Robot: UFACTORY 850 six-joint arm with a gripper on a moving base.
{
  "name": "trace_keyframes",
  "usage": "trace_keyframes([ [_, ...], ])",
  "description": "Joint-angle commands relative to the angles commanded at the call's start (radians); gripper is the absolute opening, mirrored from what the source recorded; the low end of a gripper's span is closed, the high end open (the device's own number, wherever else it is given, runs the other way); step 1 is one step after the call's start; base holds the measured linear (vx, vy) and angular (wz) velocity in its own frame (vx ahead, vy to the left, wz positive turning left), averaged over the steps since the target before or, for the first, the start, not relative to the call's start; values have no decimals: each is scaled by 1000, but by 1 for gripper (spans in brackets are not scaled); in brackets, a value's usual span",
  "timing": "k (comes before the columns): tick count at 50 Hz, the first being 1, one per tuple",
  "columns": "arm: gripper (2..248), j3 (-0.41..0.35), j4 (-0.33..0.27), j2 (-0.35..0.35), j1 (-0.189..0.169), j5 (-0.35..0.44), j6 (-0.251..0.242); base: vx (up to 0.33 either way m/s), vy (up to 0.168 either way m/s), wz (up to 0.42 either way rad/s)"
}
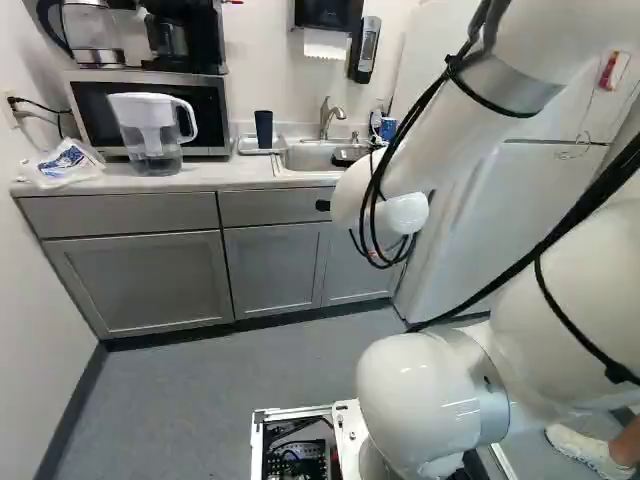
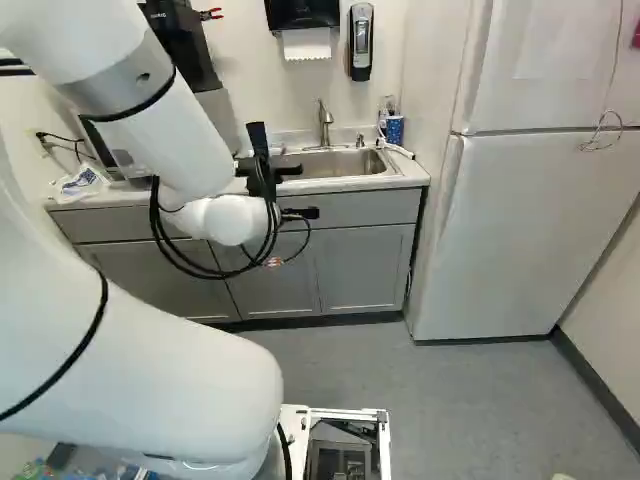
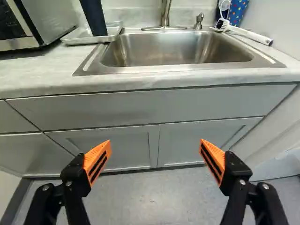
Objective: Rinse the cup and place it in the tray
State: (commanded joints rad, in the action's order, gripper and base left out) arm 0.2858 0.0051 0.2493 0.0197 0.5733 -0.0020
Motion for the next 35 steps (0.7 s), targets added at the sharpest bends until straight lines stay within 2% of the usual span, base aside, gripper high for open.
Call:
trace_keyframes([
  [17,247,-81,-2,12,-8,123,1,0,0,0],
  [35,247,-144,-4,22,-14,218,1,0,0,0],
])
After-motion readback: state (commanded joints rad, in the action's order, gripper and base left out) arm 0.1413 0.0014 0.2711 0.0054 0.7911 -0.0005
